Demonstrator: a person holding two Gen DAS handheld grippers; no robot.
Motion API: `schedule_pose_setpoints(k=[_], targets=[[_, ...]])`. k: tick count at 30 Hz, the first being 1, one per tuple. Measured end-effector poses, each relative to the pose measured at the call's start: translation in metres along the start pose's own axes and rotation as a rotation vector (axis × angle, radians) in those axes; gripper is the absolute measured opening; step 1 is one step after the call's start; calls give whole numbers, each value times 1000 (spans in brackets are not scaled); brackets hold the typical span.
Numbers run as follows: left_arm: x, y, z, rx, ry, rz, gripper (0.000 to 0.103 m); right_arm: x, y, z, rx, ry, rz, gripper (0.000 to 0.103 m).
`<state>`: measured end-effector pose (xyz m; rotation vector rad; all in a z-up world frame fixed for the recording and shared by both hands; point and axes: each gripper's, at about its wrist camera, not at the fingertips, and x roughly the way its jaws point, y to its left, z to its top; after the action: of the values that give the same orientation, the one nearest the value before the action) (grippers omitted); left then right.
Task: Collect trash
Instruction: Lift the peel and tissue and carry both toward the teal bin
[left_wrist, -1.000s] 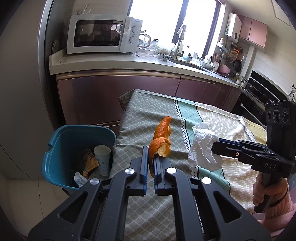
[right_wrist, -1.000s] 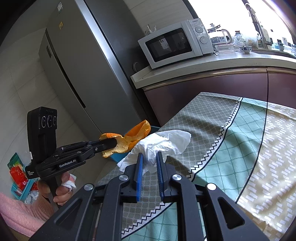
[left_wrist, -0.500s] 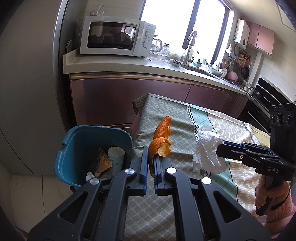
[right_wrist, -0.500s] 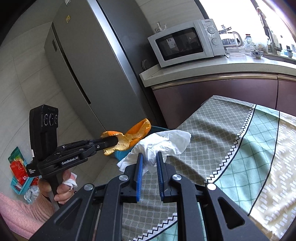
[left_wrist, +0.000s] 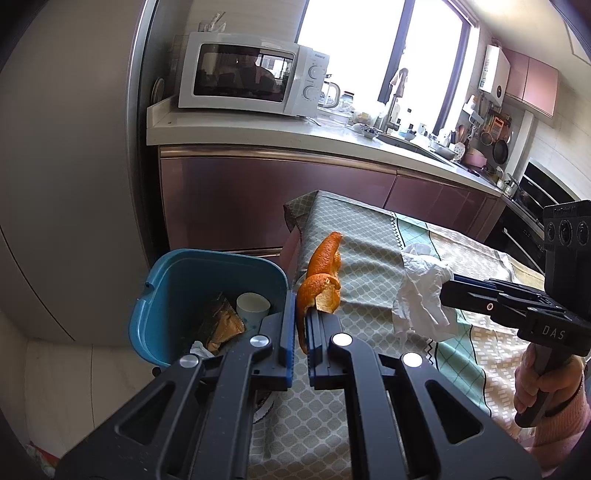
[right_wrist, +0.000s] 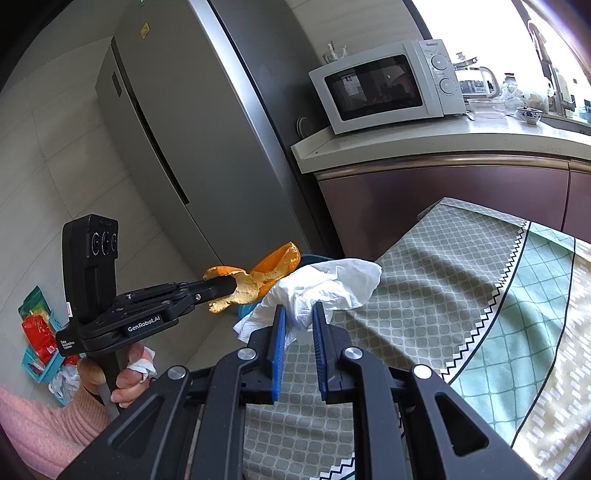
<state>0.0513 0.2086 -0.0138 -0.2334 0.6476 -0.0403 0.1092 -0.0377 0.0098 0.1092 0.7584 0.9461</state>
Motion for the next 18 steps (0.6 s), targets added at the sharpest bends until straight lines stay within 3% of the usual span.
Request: schedule_pose_setpoints(k=[18], targets=[[-8,16,0,-24,-10,33,5,25,16,11,-37,24,34,13]])
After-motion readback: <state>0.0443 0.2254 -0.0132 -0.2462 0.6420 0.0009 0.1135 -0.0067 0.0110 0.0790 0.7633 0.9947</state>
